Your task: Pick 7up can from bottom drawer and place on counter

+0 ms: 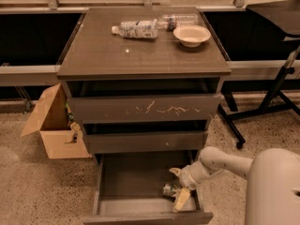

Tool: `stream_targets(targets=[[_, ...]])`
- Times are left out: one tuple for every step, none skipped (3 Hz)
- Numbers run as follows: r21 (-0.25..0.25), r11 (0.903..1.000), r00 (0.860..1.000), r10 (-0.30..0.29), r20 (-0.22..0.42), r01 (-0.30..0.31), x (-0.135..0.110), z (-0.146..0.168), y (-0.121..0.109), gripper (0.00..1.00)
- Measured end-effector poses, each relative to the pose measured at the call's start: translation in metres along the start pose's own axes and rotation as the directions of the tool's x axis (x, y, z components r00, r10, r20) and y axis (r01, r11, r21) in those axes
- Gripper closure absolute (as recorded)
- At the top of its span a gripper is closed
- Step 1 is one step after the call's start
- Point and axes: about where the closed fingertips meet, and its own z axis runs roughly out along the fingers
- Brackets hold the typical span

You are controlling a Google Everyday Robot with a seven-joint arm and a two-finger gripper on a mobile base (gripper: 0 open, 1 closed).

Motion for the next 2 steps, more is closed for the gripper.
stream_targets(targets=[[0.024, 0.9996, 1.0, 0.018, -0.018, -0.017, 0.037, 0.014, -0.015, 0.0], [0.052, 0.9984, 0.999, 0.024, -0.03, -0.022, 0.057, 0.022, -0.032, 0.0]])
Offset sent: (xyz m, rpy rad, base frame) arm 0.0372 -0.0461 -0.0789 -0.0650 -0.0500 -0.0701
